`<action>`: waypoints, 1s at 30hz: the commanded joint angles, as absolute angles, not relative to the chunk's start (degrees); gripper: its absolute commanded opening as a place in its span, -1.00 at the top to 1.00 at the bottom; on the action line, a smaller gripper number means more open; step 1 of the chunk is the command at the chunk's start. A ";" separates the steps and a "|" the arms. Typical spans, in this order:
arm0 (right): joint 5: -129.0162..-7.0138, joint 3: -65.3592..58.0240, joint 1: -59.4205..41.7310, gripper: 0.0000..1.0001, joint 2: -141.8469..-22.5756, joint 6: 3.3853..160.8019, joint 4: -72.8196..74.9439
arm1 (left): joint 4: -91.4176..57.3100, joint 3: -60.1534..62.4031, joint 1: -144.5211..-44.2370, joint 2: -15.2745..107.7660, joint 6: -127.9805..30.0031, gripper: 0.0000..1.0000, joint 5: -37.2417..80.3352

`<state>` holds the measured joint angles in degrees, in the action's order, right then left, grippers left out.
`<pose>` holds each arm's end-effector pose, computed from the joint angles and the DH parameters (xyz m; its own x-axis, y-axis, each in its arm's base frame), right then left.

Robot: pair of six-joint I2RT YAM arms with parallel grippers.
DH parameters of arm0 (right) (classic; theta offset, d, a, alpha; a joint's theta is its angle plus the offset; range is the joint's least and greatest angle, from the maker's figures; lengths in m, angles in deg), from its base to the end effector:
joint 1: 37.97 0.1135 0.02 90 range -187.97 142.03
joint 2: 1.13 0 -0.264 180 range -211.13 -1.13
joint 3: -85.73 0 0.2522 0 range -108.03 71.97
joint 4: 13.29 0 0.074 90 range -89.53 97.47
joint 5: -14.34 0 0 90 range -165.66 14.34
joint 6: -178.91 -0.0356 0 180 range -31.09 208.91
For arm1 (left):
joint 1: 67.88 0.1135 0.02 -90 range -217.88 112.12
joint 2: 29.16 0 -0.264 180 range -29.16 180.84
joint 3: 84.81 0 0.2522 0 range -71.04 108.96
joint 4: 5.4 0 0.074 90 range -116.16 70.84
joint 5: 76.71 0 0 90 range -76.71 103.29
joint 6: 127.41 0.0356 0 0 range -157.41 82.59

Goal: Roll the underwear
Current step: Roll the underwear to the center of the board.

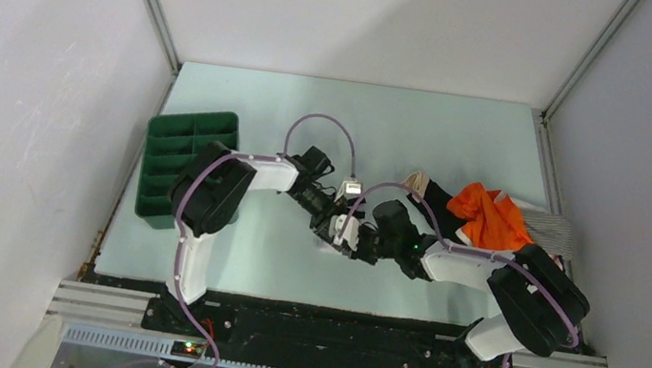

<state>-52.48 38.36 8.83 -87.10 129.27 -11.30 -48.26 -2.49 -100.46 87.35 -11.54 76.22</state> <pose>0.1812 0.2134 0.1501 0.2271 -0.6278 -0.7445 -0.9550 0.0063 -0.2966 0.2919 -0.2242 0.1201 -0.5586 0.5926 -0.5803 0.7301 0.0194 -0.6831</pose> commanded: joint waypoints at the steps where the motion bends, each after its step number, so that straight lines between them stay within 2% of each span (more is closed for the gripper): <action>1: -46.55 36.57 7.94 1.00 -89.31 119.83 -6.15 | -35.14 -7.78 -95.70 83.41 -29.22 0.38 67.47; 4: -40.77 34.95 5.88 1.00 -90.71 116.14 -2.73 | -22.71 -12.60 -92.10 74.67 -39.86 0.14 59.25; 10: -28.34 26.70 -4.46 1.00 -101.48 100.46 5.33 | -15.73 -20.07 -91.72 59.00 -38.76 0.08 47.34; 14: -24.76 18.37 -8.96 1.00 -111.91 93.41 14.45 | -14.73 -26.10 -95.30 50.77 -29.37 0.06 42.62; 17: -23.89 15.41 -10.66 1.00 -115.84 91.05 15.39 | -12.43 -31.55 -100.08 46.12 -20.33 0.06 40.43; 22: -23.47 10.00 -12.70 1.00 -123.19 87.24 20.91 | -9.41 -37.52 -106.93 44.38 -9.17 0.06 39.22; 25: -24.16 8.10 -14.09 1.00 -126.76 84.73 22.34 | -1.72 -42.40 -111.31 43.84 0.28 0.06 38.15; 30: -25.36 4.20 -14.17 1.00 -131.21 83.72 26.44 | 9.50 -48.94 -113.18 47.88 16.84 0.04 38.18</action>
<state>-10.21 4.81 -14.27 -124.72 82.95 20.87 -3.41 -46.20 -112.41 46.10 -1.14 39.11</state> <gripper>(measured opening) 0.120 0.477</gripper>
